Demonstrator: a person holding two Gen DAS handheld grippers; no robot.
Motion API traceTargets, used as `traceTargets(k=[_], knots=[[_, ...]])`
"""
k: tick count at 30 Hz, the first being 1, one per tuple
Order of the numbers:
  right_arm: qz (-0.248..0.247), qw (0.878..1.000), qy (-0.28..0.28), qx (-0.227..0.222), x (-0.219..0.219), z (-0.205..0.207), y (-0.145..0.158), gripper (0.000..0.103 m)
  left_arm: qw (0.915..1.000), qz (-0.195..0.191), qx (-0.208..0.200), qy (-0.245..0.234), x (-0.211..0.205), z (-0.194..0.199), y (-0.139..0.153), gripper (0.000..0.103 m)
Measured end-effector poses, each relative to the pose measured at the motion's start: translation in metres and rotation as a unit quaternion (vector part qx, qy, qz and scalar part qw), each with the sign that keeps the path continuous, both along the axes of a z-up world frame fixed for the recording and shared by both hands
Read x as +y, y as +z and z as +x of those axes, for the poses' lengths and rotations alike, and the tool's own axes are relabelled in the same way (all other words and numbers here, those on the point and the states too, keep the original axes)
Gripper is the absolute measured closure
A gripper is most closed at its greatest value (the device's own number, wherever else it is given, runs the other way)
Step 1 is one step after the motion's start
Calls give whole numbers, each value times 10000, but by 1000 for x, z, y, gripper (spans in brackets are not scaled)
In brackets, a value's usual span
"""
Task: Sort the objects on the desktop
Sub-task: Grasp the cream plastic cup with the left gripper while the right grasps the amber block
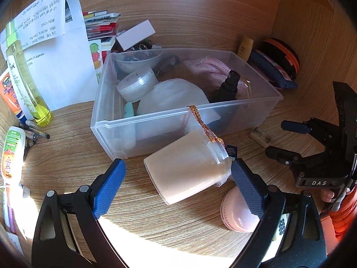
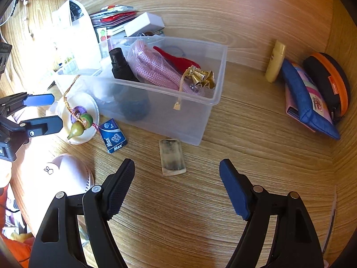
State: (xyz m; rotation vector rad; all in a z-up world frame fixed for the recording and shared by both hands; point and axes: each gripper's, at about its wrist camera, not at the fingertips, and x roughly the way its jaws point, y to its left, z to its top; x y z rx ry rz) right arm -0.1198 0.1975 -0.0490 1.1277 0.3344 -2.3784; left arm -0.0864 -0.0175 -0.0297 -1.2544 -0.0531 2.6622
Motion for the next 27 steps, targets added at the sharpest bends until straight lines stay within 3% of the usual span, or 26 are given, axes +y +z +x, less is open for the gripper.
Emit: traceTargets(k=[3, 5, 9, 20, 23, 27], knots=[[0, 10000, 30, -25, -2, -2, -1, 29, 9998, 106, -151, -13, 3, -5, -5, 7], [4, 10000, 42, -43, -3, -4, -2, 29, 9998, -24, -207, -48, 9, -6, -12, 7], [12, 9998, 57, -195, -4, -9, -7, 42, 9994, -129, -298, -128, 10, -7, -23, 7], [42, 9994, 153, -307, -14, -17, -14, 58, 9988, -49, -442, -204, 8, -18, -30, 7], [128, 9995, 187, -209, -17, -16, -14, 68, 9984, 148, -496, -246, 7, -20, -31, 14], [117, 9994, 232, -207, -19, -14, -14, 81, 9990, 2, -418, -129, 6, -14, -30, 14]])
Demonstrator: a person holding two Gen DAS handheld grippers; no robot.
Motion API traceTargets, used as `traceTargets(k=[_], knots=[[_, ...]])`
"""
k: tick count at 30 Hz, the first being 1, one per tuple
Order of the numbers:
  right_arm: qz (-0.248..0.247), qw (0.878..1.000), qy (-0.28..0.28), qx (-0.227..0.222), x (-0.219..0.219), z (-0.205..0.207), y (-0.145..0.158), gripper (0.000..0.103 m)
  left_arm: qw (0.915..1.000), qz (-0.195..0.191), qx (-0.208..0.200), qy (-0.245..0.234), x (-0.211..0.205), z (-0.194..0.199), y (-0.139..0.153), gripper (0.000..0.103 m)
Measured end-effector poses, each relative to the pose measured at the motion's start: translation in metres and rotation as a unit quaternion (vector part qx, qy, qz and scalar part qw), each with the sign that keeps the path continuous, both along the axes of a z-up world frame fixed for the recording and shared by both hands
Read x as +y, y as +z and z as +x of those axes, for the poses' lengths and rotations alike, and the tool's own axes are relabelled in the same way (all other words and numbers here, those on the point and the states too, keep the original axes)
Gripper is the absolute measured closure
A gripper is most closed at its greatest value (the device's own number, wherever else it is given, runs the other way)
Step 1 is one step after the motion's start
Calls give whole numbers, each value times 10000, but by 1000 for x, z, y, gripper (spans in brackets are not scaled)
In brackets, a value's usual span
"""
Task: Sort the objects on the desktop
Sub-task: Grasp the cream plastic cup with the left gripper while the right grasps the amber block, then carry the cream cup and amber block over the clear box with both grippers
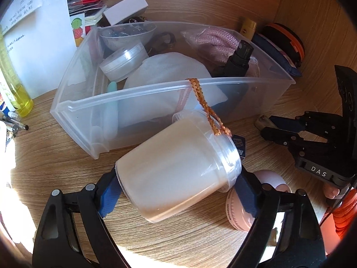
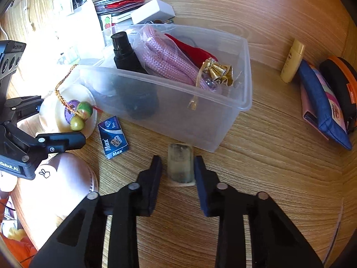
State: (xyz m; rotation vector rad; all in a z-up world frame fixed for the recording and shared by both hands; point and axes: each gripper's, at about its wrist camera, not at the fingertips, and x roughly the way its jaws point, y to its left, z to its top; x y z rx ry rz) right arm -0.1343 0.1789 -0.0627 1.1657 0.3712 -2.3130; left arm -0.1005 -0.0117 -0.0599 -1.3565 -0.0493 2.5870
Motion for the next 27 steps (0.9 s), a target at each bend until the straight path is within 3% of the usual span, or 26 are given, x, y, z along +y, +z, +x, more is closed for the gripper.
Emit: traceTargets(k=[13, 22, 27], knots=[[-367, 9991, -212, -81, 18, 2, 7, 81, 9983, 126, 88, 562, -45, 31, 5, 15], [-498, 9982, -311, -71, 27, 3, 13, 81, 9978, 165, 92, 630, -53, 45, 5, 15], [-576, 9978, -326, -95, 28, 3, 16, 81, 9989, 146, 26, 443, -51, 51, 4, 15]])
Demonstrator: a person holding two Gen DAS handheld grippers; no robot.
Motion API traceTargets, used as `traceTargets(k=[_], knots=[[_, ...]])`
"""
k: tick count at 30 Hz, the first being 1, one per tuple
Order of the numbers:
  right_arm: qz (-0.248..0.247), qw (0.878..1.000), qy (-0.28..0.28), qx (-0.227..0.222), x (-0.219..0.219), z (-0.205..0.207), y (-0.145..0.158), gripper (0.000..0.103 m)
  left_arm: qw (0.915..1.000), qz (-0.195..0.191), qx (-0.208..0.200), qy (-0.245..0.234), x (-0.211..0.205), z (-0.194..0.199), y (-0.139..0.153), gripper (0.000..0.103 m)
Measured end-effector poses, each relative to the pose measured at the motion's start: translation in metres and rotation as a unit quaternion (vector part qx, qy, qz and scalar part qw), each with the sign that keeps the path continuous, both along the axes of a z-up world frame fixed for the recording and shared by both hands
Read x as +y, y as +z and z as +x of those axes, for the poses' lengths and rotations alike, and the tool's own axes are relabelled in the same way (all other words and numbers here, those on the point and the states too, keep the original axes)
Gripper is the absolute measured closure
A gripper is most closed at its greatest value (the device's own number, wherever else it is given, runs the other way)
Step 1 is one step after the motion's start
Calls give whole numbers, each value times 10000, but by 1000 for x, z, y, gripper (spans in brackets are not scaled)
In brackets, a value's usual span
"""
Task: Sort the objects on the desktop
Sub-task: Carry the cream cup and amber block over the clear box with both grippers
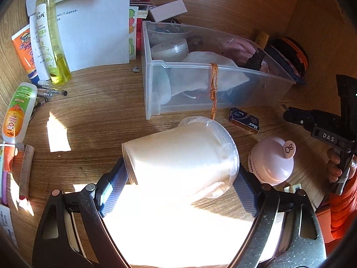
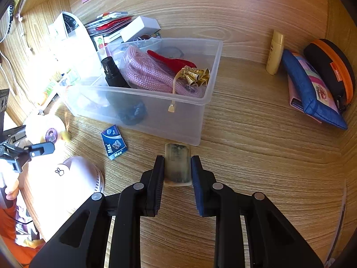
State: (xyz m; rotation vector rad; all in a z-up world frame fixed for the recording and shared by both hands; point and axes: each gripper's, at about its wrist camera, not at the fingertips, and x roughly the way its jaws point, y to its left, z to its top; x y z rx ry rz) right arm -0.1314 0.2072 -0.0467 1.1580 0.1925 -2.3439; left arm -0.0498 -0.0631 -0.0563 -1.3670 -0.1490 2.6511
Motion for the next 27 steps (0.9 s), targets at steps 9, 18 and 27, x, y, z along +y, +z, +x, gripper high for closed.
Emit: traceTargets(k=[9, 18, 27], knots=[[-16, 10000, 55, 55, -7, 7, 9, 81, 9995, -22, -46, 313, -13, 4, -8, 15], [-211, 9995, -4, 246, -5, 12, 32, 81, 9981, 16, 274, 552, -19, 3, 9, 15], [-325, 9981, -36, 513, 0, 10, 48, 81, 9961, 31, 713, 521, -13, -7, 42, 15]])
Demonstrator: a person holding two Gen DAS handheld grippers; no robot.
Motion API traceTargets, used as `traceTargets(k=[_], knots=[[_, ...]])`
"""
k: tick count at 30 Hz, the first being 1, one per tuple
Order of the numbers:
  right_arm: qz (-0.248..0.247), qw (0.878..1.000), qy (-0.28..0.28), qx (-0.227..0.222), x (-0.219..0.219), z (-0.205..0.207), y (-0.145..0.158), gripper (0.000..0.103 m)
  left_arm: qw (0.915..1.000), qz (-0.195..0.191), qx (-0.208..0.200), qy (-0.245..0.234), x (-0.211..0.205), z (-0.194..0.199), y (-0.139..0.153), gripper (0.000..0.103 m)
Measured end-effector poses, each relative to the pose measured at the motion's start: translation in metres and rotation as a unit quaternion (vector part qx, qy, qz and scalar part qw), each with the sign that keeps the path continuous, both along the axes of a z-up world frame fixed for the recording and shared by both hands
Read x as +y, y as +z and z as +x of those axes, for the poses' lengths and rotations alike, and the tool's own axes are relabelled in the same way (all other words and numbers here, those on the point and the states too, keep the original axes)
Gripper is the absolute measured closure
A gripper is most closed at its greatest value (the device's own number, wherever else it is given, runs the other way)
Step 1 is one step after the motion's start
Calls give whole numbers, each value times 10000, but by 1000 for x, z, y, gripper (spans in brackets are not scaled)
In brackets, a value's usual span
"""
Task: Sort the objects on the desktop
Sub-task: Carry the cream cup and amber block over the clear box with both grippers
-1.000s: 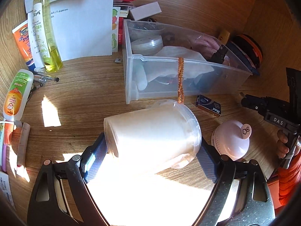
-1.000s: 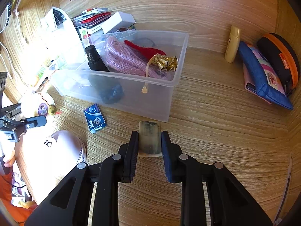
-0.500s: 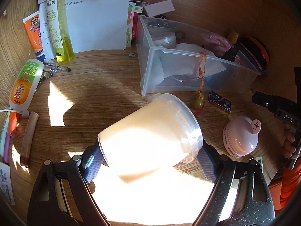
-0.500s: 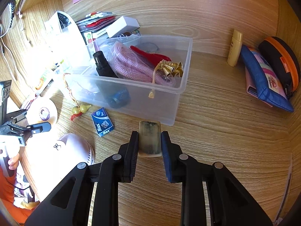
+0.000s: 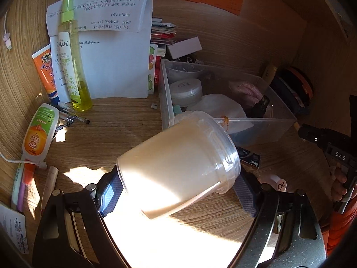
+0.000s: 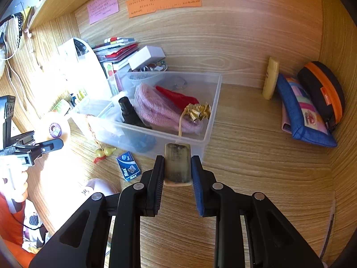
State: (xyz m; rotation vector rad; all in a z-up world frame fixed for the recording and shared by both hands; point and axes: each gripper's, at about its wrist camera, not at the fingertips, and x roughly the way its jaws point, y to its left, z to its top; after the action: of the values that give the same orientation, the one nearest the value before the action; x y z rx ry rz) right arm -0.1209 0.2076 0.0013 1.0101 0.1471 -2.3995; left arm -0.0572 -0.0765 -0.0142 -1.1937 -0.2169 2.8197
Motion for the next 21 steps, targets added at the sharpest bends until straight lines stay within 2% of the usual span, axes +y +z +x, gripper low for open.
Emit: traceTargets(k=[13, 21], knots=[[-99, 9996, 111, 254, -7, -8, 20, 81, 9988, -101, 433, -214, 15, -48, 40, 15], [-51, 9994, 129, 321, -18, -24, 23, 81, 9984, -114, 376, -402, 29, -88, 43, 15]])
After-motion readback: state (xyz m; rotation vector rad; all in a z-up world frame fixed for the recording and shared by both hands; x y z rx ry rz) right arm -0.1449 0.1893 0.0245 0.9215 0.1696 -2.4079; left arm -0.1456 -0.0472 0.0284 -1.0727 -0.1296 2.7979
